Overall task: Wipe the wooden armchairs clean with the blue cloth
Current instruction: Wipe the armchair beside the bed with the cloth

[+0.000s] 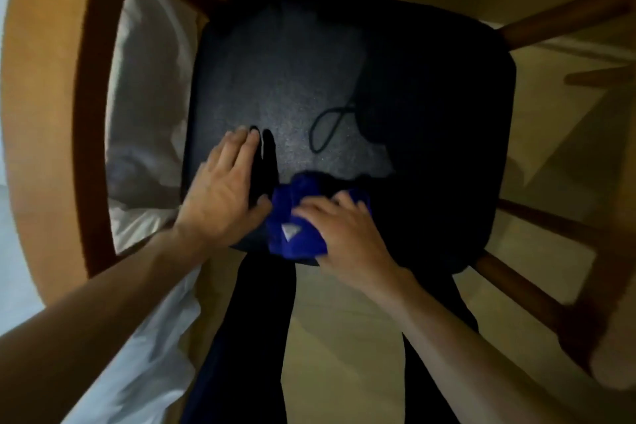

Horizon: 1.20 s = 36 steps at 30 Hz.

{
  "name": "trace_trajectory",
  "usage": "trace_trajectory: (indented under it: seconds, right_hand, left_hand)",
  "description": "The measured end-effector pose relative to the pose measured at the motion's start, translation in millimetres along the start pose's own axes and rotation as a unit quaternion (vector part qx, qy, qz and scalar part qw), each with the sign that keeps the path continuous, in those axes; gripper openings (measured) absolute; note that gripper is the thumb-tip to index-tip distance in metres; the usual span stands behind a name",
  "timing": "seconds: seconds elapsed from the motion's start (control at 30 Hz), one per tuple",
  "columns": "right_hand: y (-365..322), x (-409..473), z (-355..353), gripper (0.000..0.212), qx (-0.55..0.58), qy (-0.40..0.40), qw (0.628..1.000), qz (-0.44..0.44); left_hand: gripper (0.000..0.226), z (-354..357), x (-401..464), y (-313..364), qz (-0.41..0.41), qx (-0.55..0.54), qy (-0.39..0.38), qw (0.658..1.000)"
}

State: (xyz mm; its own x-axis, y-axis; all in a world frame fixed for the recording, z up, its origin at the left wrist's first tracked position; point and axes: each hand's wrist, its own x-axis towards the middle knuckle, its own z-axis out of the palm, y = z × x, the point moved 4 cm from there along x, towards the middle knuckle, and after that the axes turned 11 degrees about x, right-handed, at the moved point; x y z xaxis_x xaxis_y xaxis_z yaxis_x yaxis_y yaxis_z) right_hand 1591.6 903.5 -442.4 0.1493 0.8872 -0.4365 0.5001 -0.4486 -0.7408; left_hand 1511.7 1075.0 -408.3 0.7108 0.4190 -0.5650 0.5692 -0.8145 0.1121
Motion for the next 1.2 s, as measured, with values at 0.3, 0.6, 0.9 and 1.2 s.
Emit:
trace_trajectory:
  seconds: [0.3, 0.6, 0.9, 1.2]
  right_hand:
    - [50, 43, -155, 0.063, 0.018, 0.223, 0.974, 0.044]
    - [71, 18, -111, 0.055, 0.007, 0.218, 0.971, 0.101]
    - [61, -98, -10, 0.054, 0.055, 0.076, 0.990, 0.105]
    - [102, -61, -140, 0.074, 0.014, 0.353, 0.908, 0.225]
  left_hand:
    - [0.085, 16, -21, 62, 0.000, -0.052, 0.038, 0.998]
    - [0.086, 17, -22, 72, 0.010, -0.041, 0.036, 0.998]
    - [0.075, 32, -19, 112, 0.084, -0.066, 0.017, 0.994]
    - [0.071, 25, -7, 157, 0.138, -0.091, 0.078, 0.983]
